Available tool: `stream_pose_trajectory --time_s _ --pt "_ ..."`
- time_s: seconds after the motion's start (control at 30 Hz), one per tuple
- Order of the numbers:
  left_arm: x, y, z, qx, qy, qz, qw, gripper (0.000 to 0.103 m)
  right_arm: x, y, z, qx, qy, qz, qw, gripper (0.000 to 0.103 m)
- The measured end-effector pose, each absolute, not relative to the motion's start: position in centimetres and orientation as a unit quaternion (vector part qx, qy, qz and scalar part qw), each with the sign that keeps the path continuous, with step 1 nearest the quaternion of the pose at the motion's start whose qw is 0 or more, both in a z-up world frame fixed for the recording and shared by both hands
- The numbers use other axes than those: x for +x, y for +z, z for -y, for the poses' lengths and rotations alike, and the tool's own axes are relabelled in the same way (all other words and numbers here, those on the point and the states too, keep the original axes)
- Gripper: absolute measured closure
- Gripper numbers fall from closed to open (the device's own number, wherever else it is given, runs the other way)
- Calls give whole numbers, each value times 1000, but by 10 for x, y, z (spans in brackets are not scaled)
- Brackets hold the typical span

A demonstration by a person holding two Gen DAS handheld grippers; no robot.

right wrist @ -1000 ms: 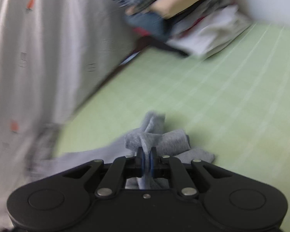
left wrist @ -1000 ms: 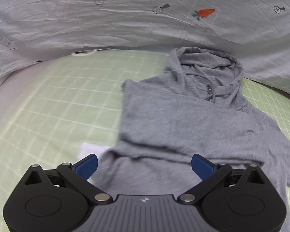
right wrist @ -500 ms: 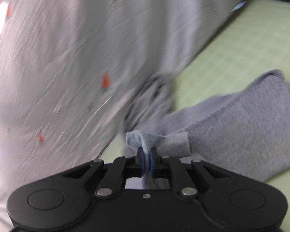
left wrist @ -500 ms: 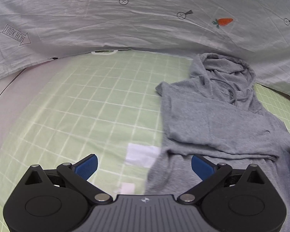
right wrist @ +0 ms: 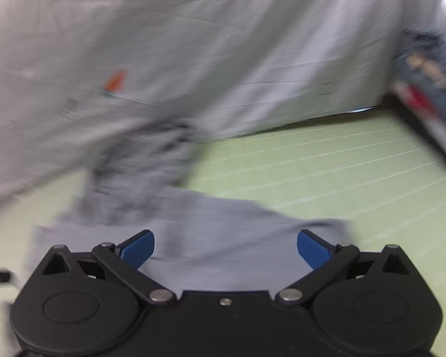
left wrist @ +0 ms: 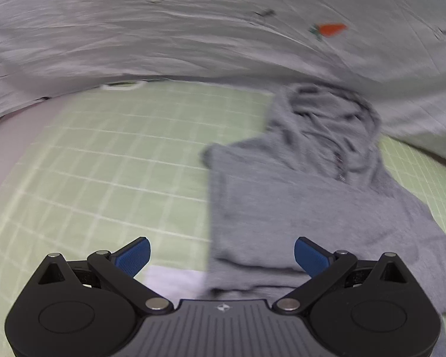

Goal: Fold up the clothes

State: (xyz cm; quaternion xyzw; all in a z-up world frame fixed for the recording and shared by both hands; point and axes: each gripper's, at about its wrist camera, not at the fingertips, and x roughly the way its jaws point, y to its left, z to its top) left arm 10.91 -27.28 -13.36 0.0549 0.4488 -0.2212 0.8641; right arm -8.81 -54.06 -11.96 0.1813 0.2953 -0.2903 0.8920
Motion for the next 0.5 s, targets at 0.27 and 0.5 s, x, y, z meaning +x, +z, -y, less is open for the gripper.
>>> stream_pose_trajectory --time_s 0.27,0.5 --pt "82 -138 327 78 -339 -468 813 44 -152 -150 574 198 -392 -326 837 0" --pt "80 -151 372 75 -415 -500 757 76 -164 -166 586 222 -407 -341 818 0"
